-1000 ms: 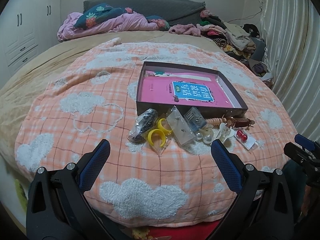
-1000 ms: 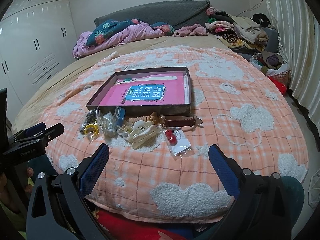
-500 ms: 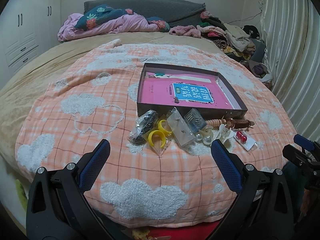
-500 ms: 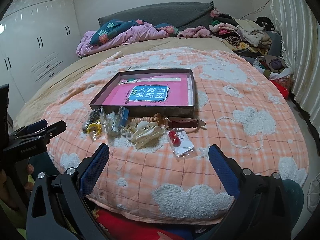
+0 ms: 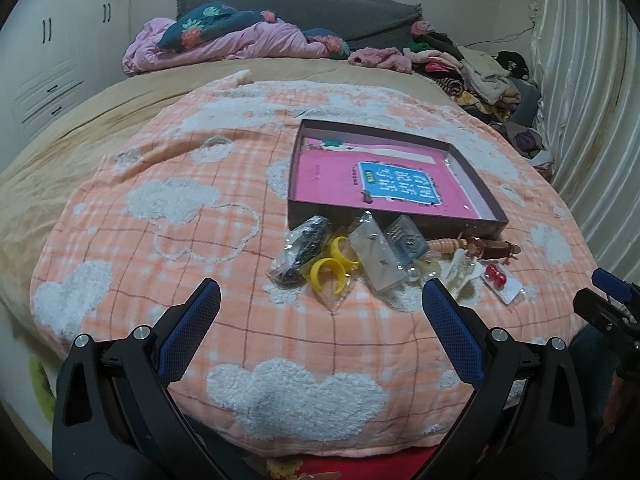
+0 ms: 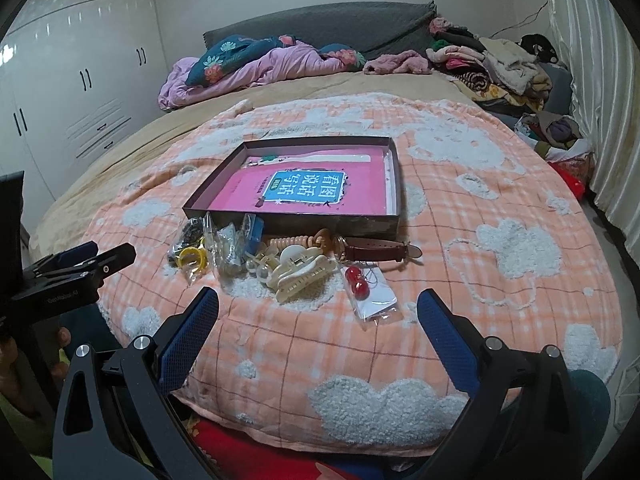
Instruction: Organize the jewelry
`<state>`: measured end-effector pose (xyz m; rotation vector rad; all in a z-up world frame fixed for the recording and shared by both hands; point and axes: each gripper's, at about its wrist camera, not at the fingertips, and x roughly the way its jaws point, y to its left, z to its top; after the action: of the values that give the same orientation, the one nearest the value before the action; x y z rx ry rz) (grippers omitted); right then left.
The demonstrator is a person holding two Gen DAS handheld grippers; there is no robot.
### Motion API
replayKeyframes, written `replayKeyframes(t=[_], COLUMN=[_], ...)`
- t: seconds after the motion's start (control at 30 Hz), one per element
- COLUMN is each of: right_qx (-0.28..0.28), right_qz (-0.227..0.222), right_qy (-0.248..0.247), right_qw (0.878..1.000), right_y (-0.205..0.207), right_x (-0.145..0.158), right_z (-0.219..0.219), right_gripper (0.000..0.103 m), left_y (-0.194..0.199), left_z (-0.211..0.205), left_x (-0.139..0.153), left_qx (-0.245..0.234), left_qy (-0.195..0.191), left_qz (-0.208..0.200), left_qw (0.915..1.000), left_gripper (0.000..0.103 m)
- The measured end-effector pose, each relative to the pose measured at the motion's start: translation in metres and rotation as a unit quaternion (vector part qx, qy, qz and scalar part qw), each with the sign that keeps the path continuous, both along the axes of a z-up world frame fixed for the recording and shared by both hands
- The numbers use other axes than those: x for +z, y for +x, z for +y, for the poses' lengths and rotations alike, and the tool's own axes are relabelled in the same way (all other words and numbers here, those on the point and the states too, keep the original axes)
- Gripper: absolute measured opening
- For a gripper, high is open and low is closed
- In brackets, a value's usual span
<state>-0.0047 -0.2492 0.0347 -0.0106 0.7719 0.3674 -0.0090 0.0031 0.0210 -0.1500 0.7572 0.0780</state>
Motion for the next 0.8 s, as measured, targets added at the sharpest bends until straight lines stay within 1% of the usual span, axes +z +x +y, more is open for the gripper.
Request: replayKeyframes(t=[0.2,0.4,0.53,0.63,0.8], right_qx=[0.002,-0.002,-0.011,-0.019,-0.024], right_qz=[0.007,0.011,0.02,0.029,0.053], right_qy=[0.002,-0.007,-0.014,-0.021,-0.027], right_qw=[1.0,1.0,1.0,0.999,0.998], right_y=[0.013,0.032,0.044,0.052,0.062], right_x=[-0.004,-0.011,-0.022,-0.033,-0.055], right_z=[0.002,0.002,0.0,-0.004,-0.012], right_gripper=[0.099,0.099,0.099,0.099,0.099], left_y=[0.005,0.012,0.026,0.038,0.055], left_z=[0.01,0.015,0.008,0.002,-0.015], left_x=[-0.01,-0.017,-0.022,-0.028,-0.038], left_qx=[0.01,0.007,-0.013,-0.028,-0.05], left_qy=[-0.007,-0.018,-0.033,-0.053,-0.059], left_qz=[0.013,0.022,0.035,0.045,0.057], left_qw=[0.9998,0.9996,0.9988,0.9972,0.9954], left_gripper=[0.094,0.094,0.094,0.094,0.094])
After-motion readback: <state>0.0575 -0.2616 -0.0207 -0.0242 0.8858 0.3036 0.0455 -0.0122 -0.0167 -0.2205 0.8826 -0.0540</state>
